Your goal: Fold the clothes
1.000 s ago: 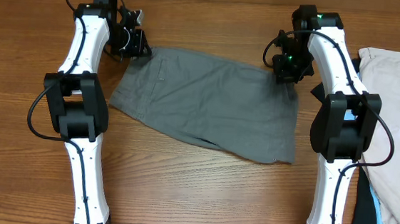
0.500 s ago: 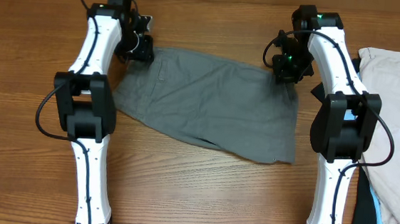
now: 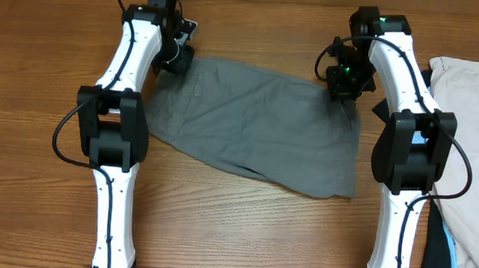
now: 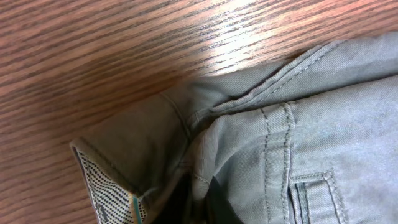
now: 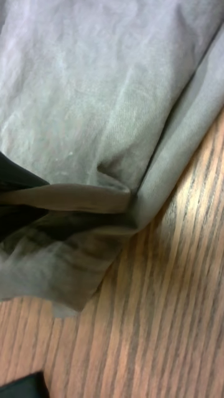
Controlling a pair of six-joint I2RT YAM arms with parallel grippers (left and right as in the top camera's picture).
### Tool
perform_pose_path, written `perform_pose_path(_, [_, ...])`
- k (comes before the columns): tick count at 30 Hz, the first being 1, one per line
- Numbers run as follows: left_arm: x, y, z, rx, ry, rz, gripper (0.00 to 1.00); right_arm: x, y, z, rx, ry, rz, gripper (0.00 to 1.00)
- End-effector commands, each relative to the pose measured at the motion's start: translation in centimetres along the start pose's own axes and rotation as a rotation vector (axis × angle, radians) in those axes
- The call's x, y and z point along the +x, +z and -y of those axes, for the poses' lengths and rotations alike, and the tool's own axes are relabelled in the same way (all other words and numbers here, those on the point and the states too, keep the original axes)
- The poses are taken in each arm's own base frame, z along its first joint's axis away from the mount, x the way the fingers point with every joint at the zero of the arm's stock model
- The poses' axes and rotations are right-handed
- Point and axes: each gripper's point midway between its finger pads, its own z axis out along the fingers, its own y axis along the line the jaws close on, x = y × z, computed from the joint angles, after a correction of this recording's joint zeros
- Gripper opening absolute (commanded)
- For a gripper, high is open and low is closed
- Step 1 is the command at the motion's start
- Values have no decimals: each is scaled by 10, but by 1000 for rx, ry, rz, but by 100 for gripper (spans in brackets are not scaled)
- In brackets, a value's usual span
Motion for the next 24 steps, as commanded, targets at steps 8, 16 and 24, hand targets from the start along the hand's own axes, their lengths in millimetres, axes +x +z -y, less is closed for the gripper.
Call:
perform_pose_path(8, [-14,-60,11,-31,42,69,4,-13,-25,-12,-50,24,72,4])
perform_pose_path(16, [0,-73,14,-23,17,23,4,-20,-92,-22,-60,119,194,4])
perform_pose_path(24, [14,-73,17,-8,-26,-34,4,15,-73,-37,-66,118,29,4])
